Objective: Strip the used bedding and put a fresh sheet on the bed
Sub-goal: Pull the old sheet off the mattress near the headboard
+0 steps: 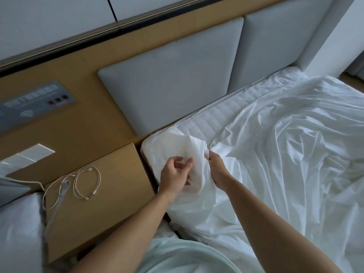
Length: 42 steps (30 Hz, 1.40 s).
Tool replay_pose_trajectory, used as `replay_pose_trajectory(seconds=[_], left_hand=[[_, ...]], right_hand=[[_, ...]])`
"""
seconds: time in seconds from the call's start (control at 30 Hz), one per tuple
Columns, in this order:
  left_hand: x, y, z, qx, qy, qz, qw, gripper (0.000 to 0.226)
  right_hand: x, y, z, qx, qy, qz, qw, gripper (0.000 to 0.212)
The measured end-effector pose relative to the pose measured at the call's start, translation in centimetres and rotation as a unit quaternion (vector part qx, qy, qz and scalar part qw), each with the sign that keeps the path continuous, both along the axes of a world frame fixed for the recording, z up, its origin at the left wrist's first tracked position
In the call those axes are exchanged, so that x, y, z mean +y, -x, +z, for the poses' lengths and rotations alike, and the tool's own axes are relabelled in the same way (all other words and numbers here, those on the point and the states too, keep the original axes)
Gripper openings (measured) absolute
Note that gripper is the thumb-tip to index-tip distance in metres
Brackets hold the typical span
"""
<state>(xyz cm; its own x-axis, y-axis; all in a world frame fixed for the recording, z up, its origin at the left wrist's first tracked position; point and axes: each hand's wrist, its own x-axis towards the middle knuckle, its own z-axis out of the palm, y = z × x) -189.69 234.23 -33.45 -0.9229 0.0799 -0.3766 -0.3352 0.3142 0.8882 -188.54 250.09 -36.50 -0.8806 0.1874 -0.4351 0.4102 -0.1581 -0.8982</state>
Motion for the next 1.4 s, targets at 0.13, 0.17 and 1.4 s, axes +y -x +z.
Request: replay_pose_trajectory(seconds=[0.13,0.17,1.4], left_hand=[[1.1,2.7,0.3,-0.056,0.034,-0.062,0.996,0.020],[1.2,3.0,0.4,-0.057,0.022,-0.078,0.995,0.017],[1.8,1.4,0.8,0.285,0.178,-0.187,0.923,0.025]], right_hand=[[-0.3,-0.4,-0.2,-0.012,-0.042,0.005,0.999,0.018],[-0.2,-0.4,-0.2,-0.018,-0.041,-0.003,0.999,0.020],[1.1,0.1,-2.7,-0.109,0.089,0.087,0.986,0.042]])
